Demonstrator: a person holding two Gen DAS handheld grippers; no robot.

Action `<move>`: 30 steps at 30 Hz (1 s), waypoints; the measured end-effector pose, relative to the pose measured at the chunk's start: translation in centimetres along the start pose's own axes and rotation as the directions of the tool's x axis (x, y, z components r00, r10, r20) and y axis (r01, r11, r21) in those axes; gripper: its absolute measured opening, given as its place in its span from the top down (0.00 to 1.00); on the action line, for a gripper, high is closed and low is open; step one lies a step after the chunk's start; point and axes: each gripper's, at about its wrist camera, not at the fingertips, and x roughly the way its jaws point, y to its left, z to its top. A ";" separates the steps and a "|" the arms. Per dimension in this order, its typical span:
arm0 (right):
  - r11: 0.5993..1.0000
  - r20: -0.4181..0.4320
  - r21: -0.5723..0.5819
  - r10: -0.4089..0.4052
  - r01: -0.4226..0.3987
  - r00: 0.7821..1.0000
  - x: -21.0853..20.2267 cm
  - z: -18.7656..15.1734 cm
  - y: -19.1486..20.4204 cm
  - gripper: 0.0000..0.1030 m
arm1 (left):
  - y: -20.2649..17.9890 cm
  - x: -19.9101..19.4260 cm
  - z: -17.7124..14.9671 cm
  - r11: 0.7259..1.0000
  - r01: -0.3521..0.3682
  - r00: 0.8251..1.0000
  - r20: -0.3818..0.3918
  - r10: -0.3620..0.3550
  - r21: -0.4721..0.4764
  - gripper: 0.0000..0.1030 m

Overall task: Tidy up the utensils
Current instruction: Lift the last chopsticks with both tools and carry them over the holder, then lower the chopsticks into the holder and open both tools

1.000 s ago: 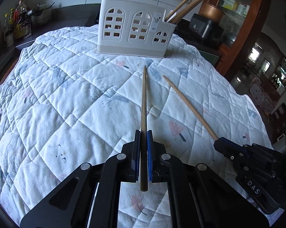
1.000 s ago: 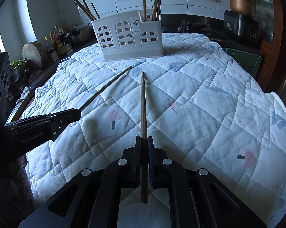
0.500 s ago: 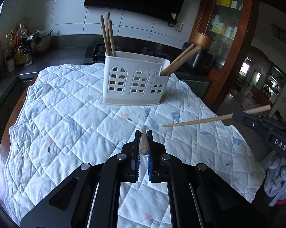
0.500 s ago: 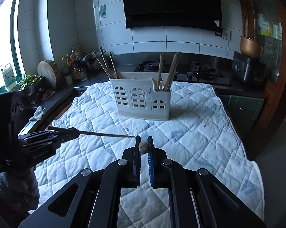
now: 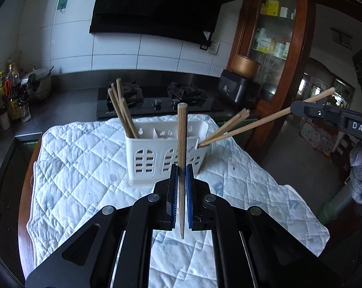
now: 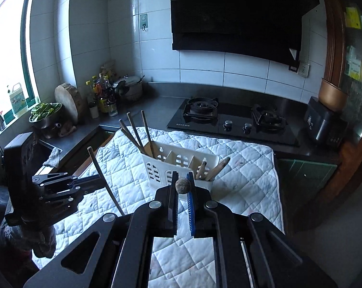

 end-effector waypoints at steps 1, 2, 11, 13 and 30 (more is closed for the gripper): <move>1.000 0.000 -0.002 -0.004 0.004 1.000 0.2 0.6 -0.1 0.93 | 0.0 -0.3 0.9 1.000 -0.002 1.000 0.018 0.002 0.005 0.95; 1.000 -0.001 -0.002 -0.006 0.006 1.000 0.3 1.2 -0.3 0.93 | -0.1 -0.8 2.1 1.000 -0.006 0.999 0.043 0.005 0.014 0.95; 0.998 -0.080 -0.030 -0.060 0.058 0.995 4.5 3.8 -1.3 0.93 | -1.2 -1.8 10.7 0.992 -0.110 0.968 0.233 0.091 0.067 0.95; 0.997 -0.098 -0.041 -0.073 0.070 0.992 5.4 3.9 -1.5 0.93 | -0.9 -0.8 11.8 0.990 -0.129 0.961 0.254 0.111 0.056 0.95; 0.997 -0.224 -0.038 -0.077 0.070 0.972 11.4 2.9 -3.5 0.93 | 3.1 8.0 10.4 0.987 -0.162 0.982 0.098 0.160 0.012 0.95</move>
